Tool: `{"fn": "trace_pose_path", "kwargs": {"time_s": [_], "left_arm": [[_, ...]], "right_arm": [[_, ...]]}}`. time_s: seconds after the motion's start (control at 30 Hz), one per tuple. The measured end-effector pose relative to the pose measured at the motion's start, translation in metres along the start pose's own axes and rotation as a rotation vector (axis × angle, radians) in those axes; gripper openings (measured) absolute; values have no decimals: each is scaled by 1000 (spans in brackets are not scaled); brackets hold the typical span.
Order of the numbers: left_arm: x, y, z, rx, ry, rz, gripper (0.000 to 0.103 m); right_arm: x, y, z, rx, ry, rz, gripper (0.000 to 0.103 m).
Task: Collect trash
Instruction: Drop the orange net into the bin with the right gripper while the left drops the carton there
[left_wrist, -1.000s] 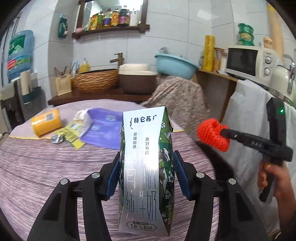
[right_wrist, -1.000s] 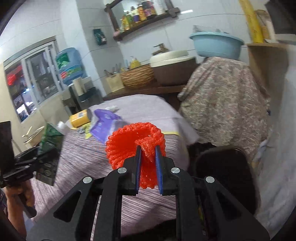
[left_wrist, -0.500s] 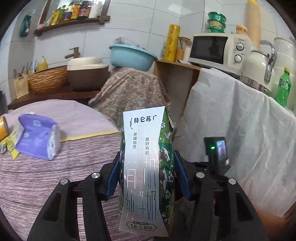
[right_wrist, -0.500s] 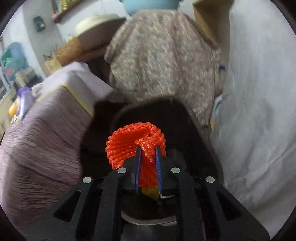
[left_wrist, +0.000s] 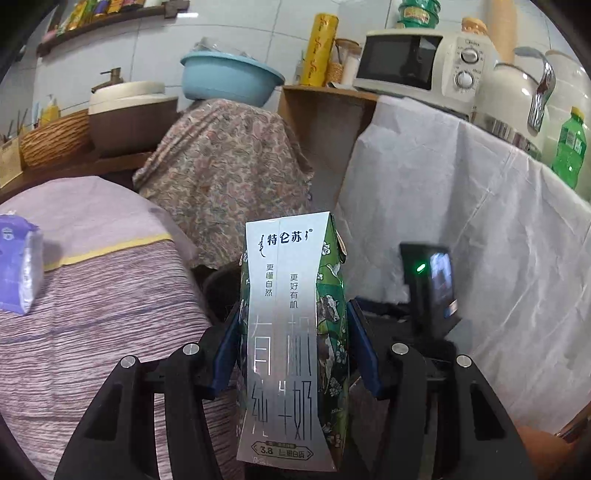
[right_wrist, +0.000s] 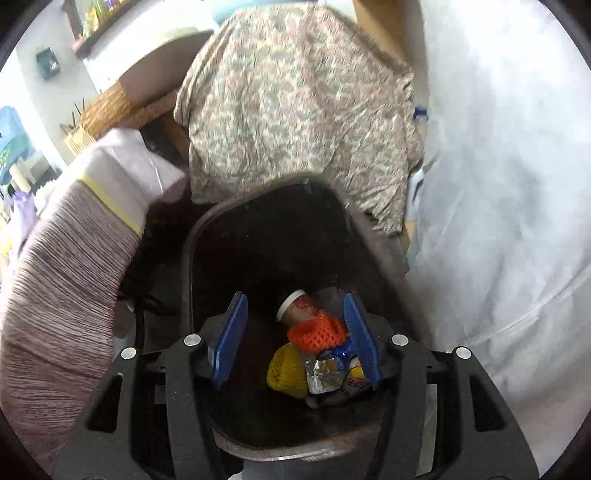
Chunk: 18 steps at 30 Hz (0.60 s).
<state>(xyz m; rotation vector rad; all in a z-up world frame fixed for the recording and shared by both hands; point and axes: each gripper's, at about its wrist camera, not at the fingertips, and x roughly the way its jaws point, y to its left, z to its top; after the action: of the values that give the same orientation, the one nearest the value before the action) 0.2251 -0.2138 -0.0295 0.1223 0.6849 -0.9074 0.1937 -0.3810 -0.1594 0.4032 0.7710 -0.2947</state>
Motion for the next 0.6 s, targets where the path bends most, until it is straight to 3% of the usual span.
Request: {"fn": "trace_pose_path", "kwargs": {"time_s": [0.33, 0.6], "left_arm": [[85, -25, -12, 20, 141, 2, 54], [139, -27, -19, 7, 227, 16, 54]], "right_arm": [[-91, -14, 39, -2, -192, -33, 63], [-121, -17, 51, -5, -249, -29, 67]]}}
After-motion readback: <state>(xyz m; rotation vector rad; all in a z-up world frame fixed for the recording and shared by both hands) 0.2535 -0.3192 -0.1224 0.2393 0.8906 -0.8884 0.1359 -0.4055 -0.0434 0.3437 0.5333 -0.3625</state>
